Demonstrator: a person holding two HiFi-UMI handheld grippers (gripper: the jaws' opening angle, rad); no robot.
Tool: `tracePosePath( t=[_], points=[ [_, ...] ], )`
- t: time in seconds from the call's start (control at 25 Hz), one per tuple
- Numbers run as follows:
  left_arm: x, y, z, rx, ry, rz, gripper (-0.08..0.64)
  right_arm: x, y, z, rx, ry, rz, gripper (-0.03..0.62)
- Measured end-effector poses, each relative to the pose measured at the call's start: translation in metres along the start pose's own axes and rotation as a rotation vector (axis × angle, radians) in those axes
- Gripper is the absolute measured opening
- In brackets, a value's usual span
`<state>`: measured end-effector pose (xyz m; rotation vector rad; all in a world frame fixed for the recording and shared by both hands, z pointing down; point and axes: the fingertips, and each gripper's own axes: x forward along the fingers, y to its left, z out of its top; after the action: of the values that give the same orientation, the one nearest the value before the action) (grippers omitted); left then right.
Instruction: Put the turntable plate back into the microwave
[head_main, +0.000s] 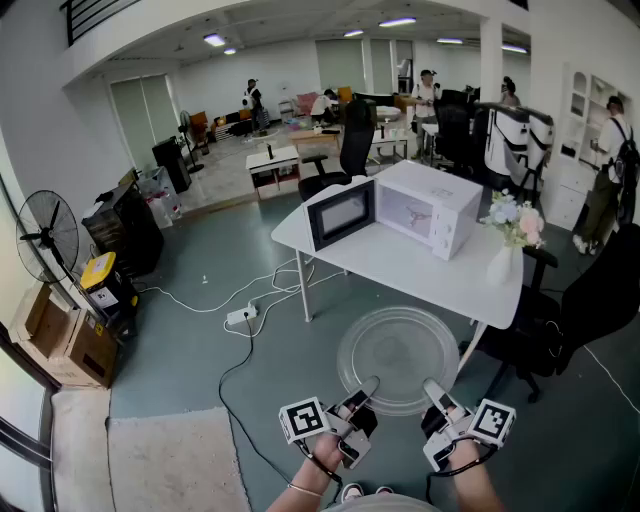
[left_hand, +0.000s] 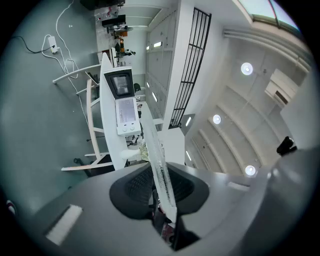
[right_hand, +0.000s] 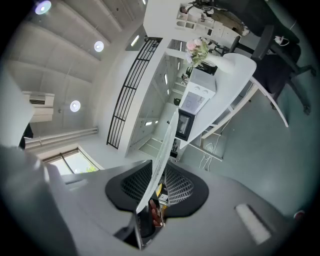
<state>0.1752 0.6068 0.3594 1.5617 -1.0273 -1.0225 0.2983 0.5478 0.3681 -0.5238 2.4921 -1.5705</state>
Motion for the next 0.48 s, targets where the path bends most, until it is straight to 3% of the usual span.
tracePosePath(
  t=[0.2,0.48],
  points=[
    [-0.001,0.001,-0.001,0.009,0.008,0.0,0.051,-0.003,-0.004,-0.002,-0.004,0.002,-0.026,0.083],
    [-0.008,0.004,0.005,-0.003,0.013,-0.01,0.051,0.005,0.006,-0.009,-0.016,-0.011,0.021,0.083]
  ],
)
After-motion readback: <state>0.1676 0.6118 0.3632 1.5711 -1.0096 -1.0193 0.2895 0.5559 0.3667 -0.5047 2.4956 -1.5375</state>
